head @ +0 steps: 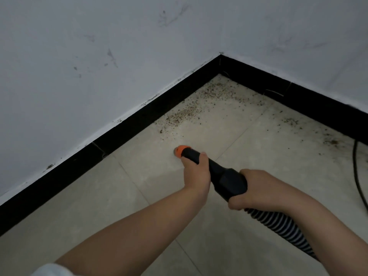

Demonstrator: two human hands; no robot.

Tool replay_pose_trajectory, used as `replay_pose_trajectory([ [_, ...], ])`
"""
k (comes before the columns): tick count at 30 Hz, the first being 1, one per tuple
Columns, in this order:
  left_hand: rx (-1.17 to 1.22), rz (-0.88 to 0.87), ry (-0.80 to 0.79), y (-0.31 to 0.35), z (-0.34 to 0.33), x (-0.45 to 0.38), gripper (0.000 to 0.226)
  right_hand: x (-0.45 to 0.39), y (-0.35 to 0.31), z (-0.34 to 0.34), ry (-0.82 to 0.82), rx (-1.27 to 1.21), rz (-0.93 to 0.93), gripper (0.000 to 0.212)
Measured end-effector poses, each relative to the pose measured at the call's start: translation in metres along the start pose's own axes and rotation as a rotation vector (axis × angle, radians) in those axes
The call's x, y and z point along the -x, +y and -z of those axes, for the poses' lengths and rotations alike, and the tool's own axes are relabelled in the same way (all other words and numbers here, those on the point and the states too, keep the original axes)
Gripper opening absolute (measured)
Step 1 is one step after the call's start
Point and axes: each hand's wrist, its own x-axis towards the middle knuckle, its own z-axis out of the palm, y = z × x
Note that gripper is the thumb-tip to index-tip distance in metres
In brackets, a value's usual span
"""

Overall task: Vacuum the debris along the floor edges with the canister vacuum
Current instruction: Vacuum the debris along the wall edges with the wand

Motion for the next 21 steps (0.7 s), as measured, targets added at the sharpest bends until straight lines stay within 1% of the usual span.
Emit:
replay_pose_trajectory([
  [5,0.041,0.029,0.028,0.007,-0.005,-0.002,0.058,-0.005,-0.008,0.004,0.021,0.036,-0.018,0.031],
  [7,0.063,0.024,0.067,0.011,0.005,-0.01,0.06,-0.016,-0.019,0.001,0.016,0.035,-0.024,0.033],
  [10,0.116,0.031,0.109,0.017,0.027,-0.029,0.062,-0.033,-0.041,-0.009,0.012,-0.002,-0.001,0.028],
  [17,0.249,0.016,0.19,0.03,0.072,-0.066,0.059,-0.076,-0.086,-0.033,0.012,-0.105,0.009,0.03],
  [21,0.214,-0.009,0.22,0.03,0.088,-0.073,0.054,-0.084,-0.093,-0.049,0.041,-0.176,0.035,0.03],
])
